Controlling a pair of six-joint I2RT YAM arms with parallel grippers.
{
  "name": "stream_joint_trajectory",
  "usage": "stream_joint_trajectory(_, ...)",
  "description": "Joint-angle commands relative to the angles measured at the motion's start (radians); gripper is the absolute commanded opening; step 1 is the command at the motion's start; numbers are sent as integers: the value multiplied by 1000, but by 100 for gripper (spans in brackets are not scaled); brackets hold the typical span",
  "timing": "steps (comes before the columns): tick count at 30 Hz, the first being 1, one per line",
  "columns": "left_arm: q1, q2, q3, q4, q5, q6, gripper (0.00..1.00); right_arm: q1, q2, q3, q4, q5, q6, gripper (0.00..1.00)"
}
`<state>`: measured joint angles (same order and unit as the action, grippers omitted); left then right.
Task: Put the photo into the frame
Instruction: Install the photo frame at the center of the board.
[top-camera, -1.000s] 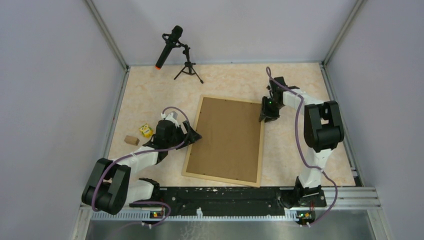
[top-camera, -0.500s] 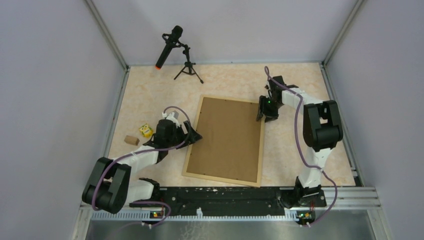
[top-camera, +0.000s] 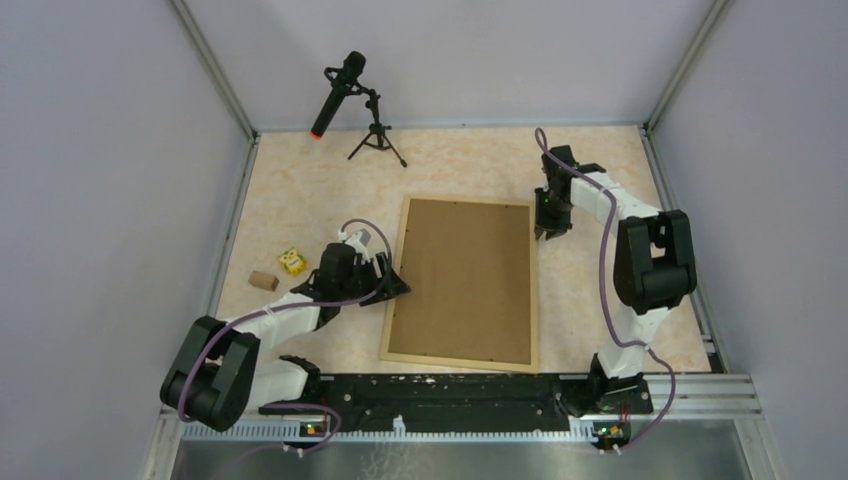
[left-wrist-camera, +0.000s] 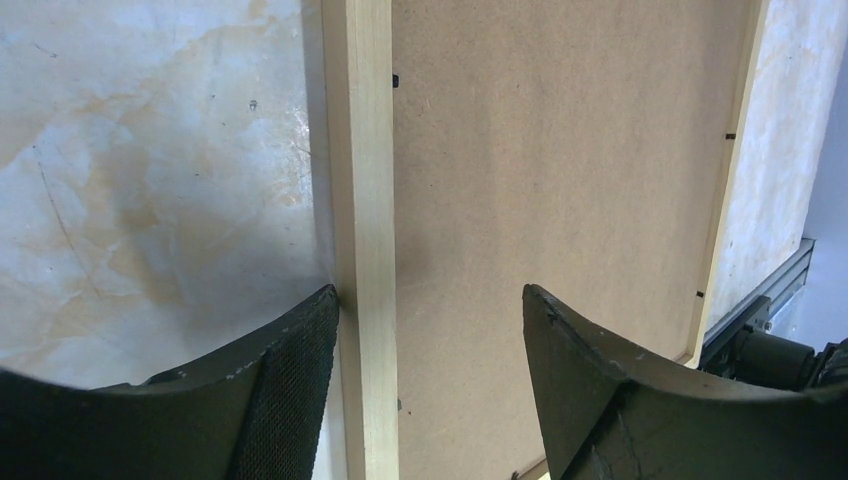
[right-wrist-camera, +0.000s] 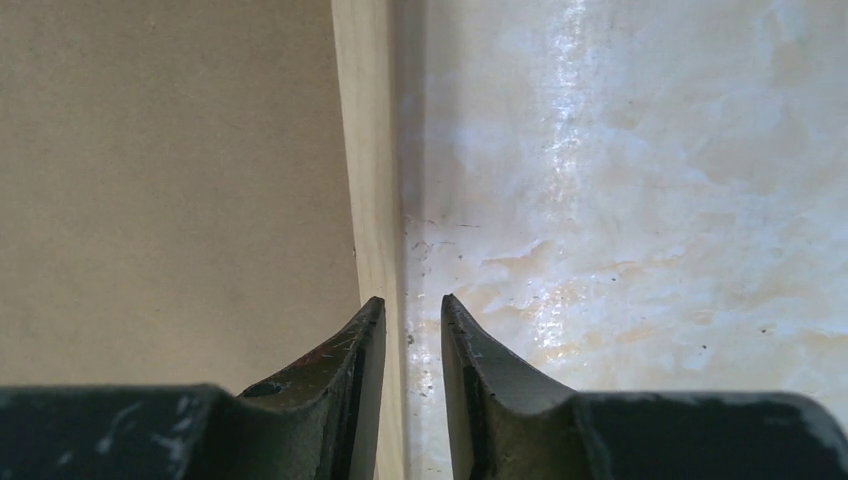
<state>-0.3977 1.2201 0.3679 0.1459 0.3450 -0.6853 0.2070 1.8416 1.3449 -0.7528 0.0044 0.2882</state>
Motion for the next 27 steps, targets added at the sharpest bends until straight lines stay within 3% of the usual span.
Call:
stream_joint_trajectory(1, -22, 5, -4, -10, -24, 7, 73, 9, 0, 35, -13, 72, -10, 26)
stream_joint_trajectory(13, -32, -1, -12, -4, -44, -1, 75, 49, 94, 117, -20, 61, -8, 24)
stream_joint_trajectory(27, -32, -6, -16, 1, -46, -3, 75, 57, 103, 85, -26, 97, 2, 18)
